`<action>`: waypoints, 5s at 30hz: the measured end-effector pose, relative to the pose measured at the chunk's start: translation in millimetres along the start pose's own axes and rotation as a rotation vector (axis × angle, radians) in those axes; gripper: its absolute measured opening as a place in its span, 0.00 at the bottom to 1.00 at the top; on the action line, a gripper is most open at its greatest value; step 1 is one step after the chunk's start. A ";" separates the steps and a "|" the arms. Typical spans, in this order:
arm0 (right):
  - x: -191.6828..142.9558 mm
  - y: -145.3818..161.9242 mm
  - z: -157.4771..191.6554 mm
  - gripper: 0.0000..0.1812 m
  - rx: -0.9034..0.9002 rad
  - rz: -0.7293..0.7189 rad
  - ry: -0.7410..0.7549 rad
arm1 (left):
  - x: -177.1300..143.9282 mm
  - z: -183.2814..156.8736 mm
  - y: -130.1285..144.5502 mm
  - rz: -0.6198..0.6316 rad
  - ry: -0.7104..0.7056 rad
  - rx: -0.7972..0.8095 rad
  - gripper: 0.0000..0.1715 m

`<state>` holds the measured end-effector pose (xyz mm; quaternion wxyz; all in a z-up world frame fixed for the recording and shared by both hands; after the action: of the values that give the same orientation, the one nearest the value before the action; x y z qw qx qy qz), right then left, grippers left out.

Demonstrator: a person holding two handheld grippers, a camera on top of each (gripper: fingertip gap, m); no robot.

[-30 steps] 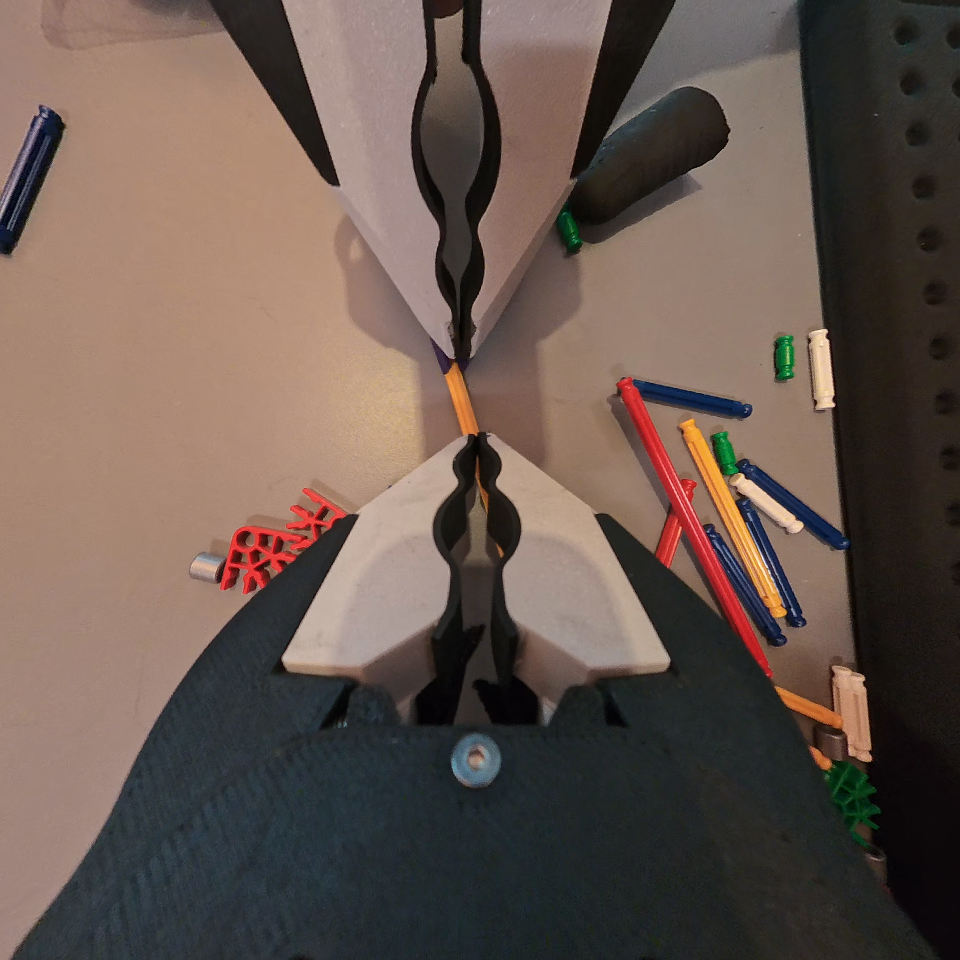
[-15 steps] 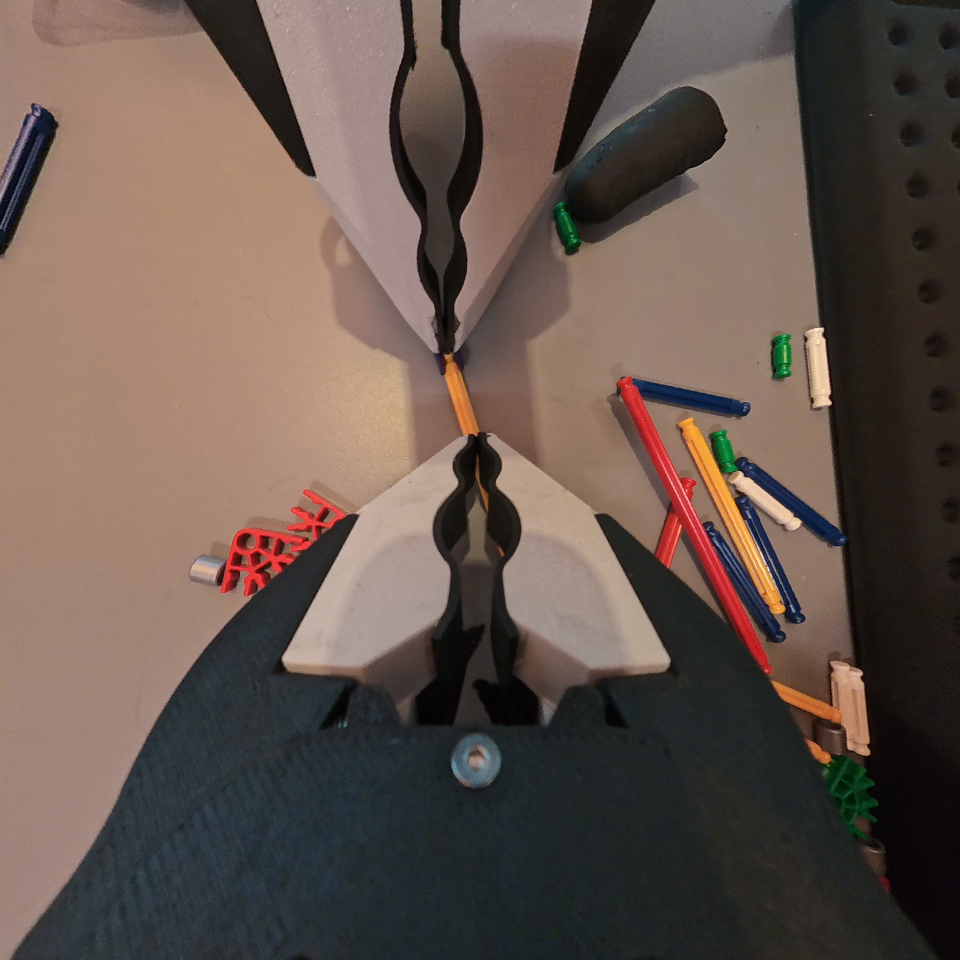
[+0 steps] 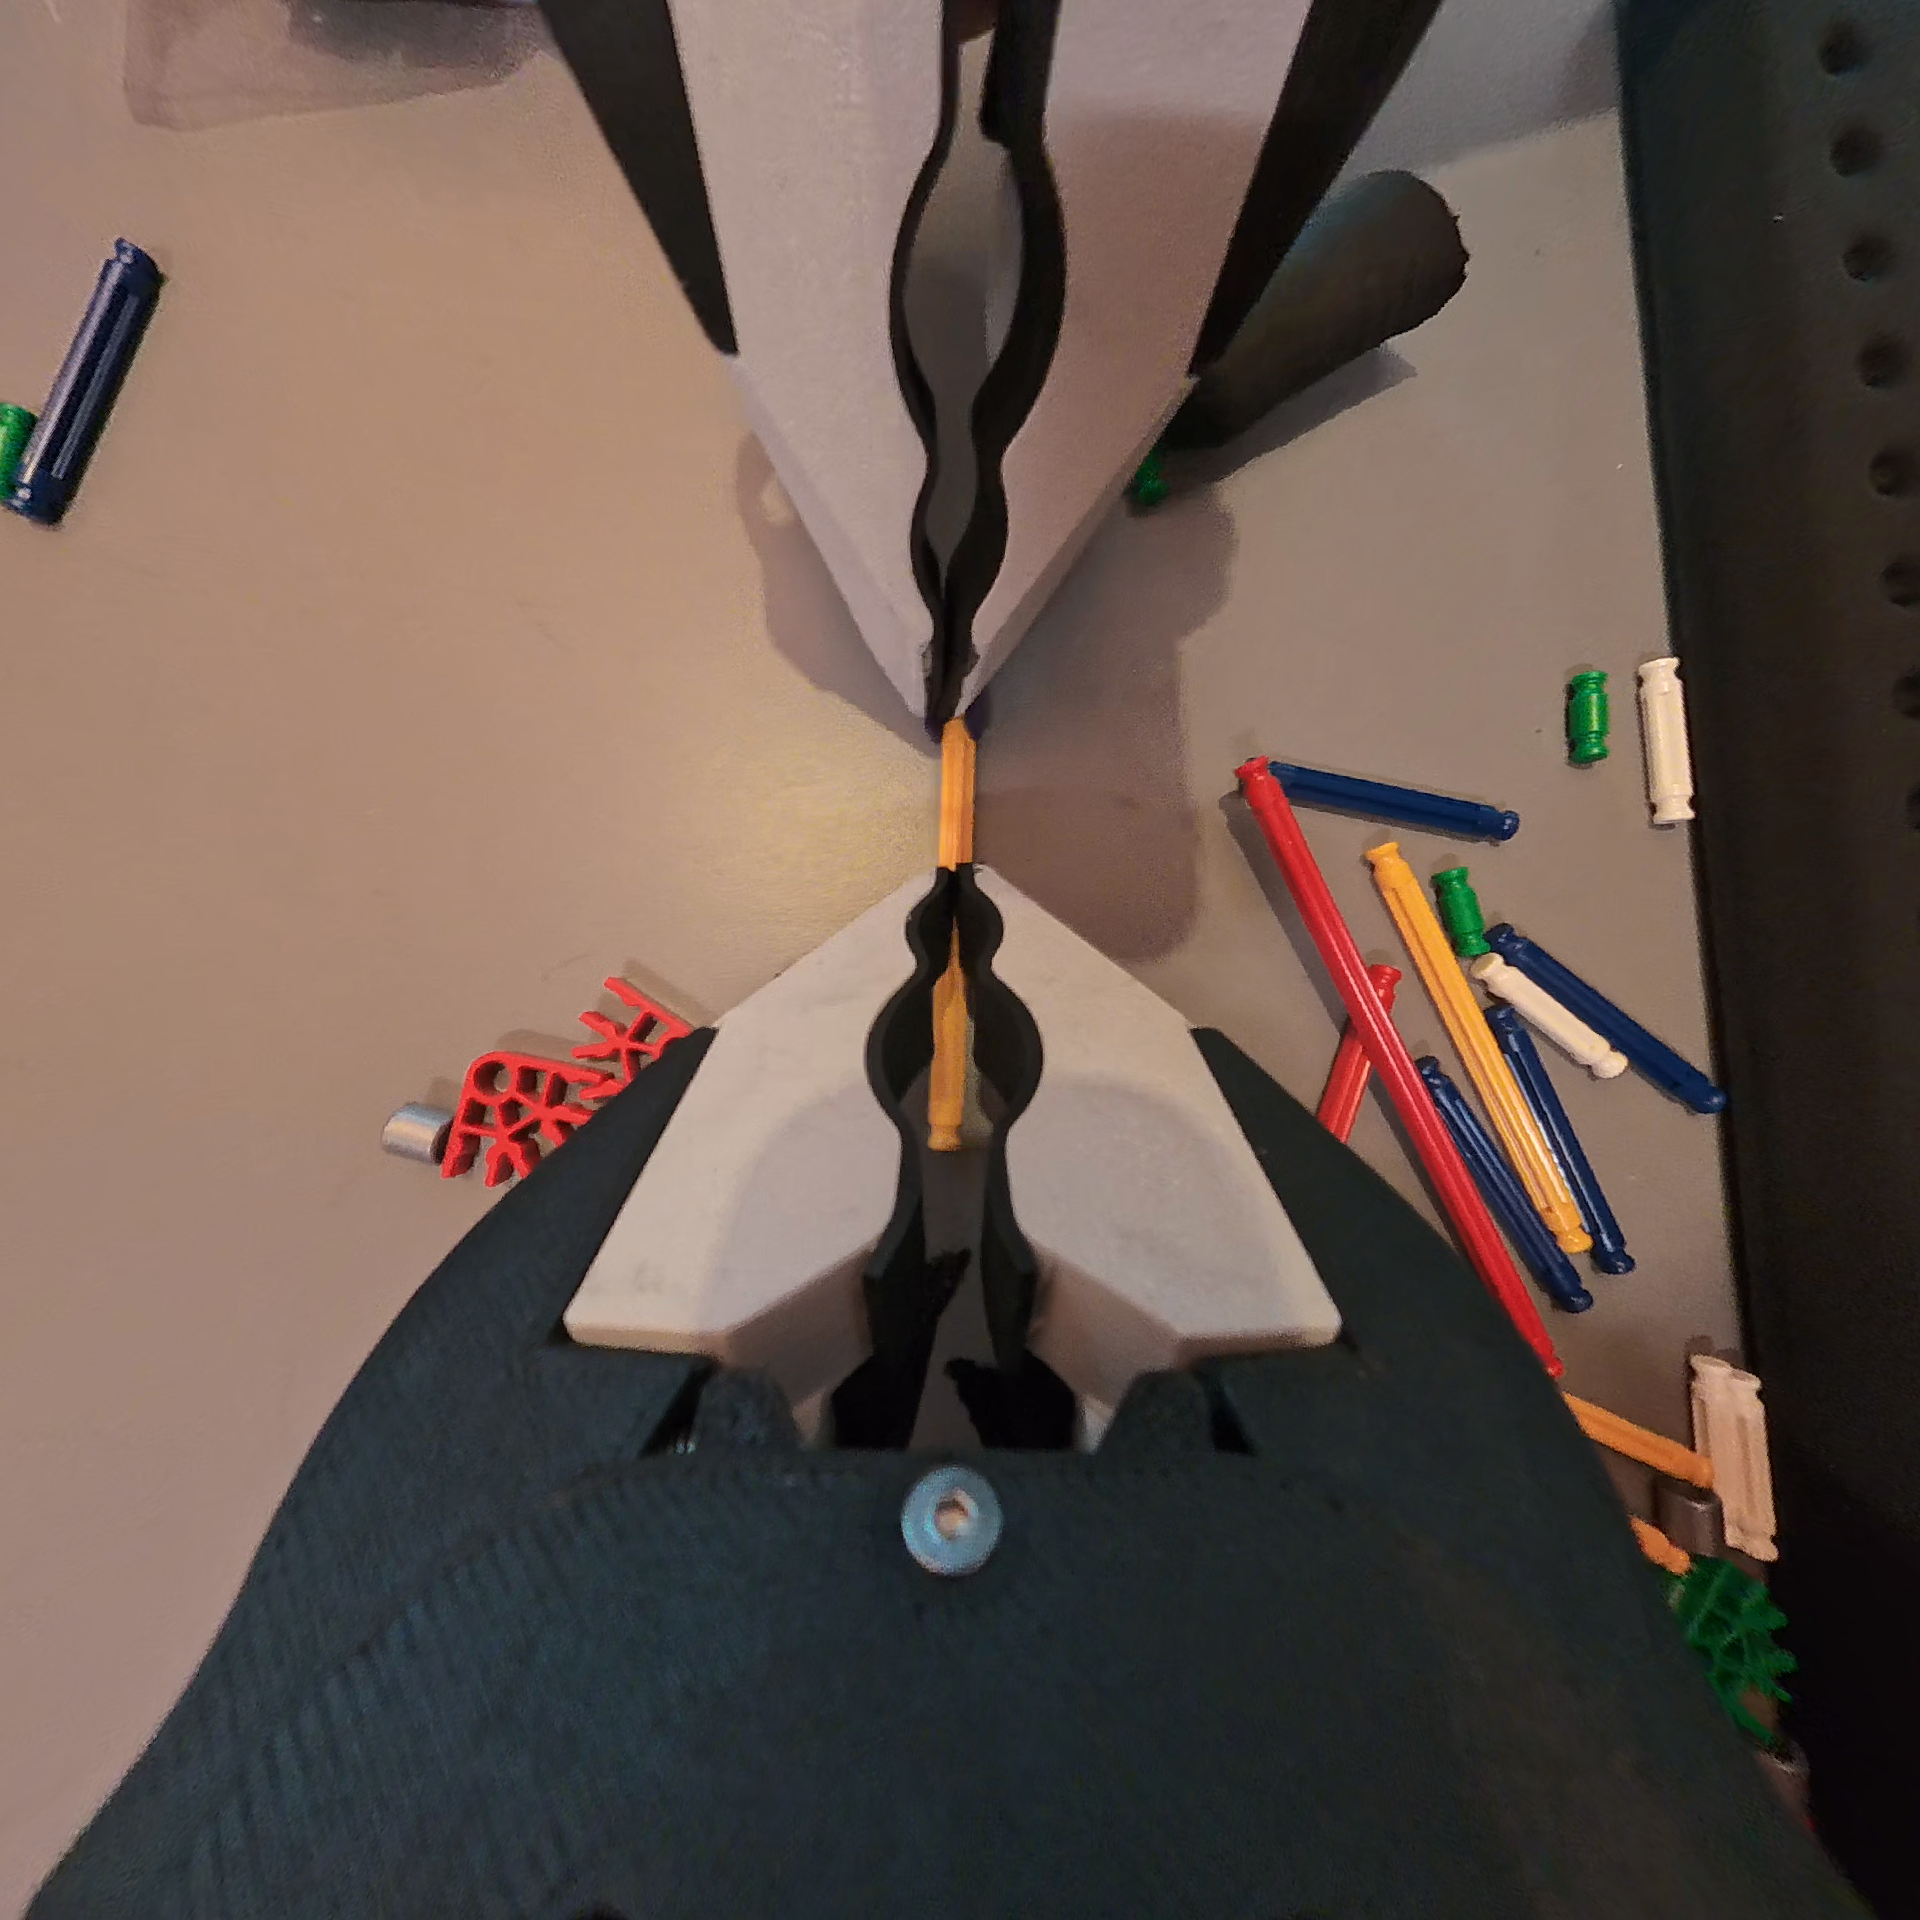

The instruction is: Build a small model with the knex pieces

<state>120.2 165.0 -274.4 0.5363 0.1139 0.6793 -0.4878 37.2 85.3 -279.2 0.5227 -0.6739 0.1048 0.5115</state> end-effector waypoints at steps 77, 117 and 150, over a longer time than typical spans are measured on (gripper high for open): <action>-6.6 4.1 29.0 0.05 0.284 -0.144 0.129 | -0.5 -23.4 5.5 0.016 -0.103 0.014 0.01; 2.4 -4.8 20.3 0.14 0.376 0.161 0.031 | -21.3 -32.2 15.2 -0.020 -0.077 -0.038 0.00; -54.1 -8.1 54.2 0.15 0.416 -0.234 0.231 | -129.5 -87.1 83.9 -0.076 -0.396 -0.360 0.20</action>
<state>169.7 138.3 -221.8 0.3603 0.1974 0.6295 -0.6595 -27.9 -72.6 -231.9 0.4234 -0.6464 -0.1173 0.6238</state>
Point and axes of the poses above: each gripper's, where its closed fingertips meet, x out along the fingers, y out of its underside, z = x × y across the jaws, the point moved 8 cm from there along -x, back along the fingers, and after that the axes turned 12 degrees about x, right-handed, at the moved point
